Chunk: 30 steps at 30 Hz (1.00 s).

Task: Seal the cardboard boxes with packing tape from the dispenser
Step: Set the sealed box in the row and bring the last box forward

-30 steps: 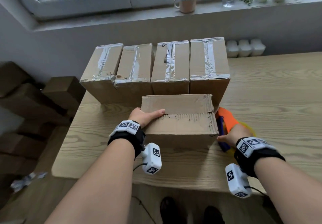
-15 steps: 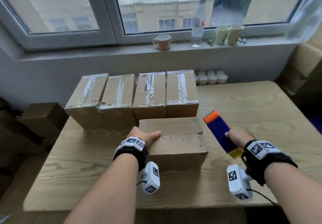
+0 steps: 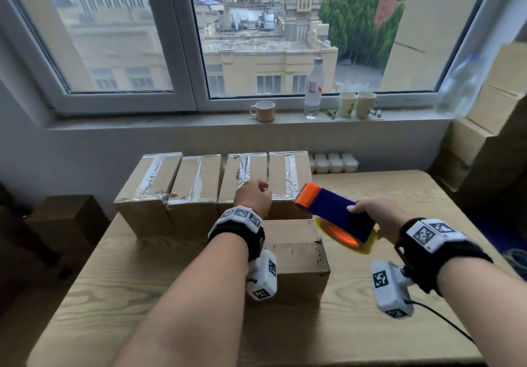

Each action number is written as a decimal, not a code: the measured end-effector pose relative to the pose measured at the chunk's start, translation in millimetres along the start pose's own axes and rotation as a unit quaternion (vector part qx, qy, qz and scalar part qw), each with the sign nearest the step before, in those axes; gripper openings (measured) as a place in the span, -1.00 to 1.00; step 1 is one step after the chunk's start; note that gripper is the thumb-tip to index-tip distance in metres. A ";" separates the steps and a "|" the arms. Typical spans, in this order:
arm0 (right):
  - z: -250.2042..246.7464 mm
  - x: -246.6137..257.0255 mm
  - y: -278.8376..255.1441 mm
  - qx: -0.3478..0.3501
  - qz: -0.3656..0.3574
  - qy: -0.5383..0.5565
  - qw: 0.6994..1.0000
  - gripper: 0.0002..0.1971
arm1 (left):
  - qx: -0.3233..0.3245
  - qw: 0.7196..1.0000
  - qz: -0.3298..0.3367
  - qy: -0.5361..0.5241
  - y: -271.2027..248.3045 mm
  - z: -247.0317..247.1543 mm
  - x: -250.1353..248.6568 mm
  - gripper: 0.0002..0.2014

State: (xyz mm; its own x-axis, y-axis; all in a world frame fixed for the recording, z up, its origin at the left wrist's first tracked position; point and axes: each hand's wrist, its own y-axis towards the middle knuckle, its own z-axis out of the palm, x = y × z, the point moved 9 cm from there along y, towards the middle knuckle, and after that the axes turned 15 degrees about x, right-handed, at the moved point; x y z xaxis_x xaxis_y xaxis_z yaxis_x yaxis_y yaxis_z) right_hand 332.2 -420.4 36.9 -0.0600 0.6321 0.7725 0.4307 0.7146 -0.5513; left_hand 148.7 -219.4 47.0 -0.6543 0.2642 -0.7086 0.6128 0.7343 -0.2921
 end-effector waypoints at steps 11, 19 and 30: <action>51.3 44.2 15.0 0.123 -0.067 0.018 0.990 -0.68 | 0.143 0.883 -0.104 -0.434 -6.1 16.0 46.5 -0.89; 77.1 63.2 23.6 0.174 -0.097 -0.074 0.977 -0.54 | 0.123 0.881 -0.121 -0.440 -1.2 9.4 69.9 -0.72; 131.0 102.8 13.0 0.206 -0.182 -0.373 0.886 -0.29 | 0.174 0.885 -0.193 -0.386 -22.1 5.0 126.2 -0.79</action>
State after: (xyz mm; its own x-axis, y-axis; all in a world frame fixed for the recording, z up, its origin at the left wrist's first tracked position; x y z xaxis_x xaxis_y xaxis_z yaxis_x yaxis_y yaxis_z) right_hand 213.6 -306.8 67.8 -0.7724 0.2493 0.5842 -0.0959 0.8634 -0.4953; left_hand 54.8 -205.4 -39.2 -0.4291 -0.5687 -0.7018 0.5975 0.4040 -0.6927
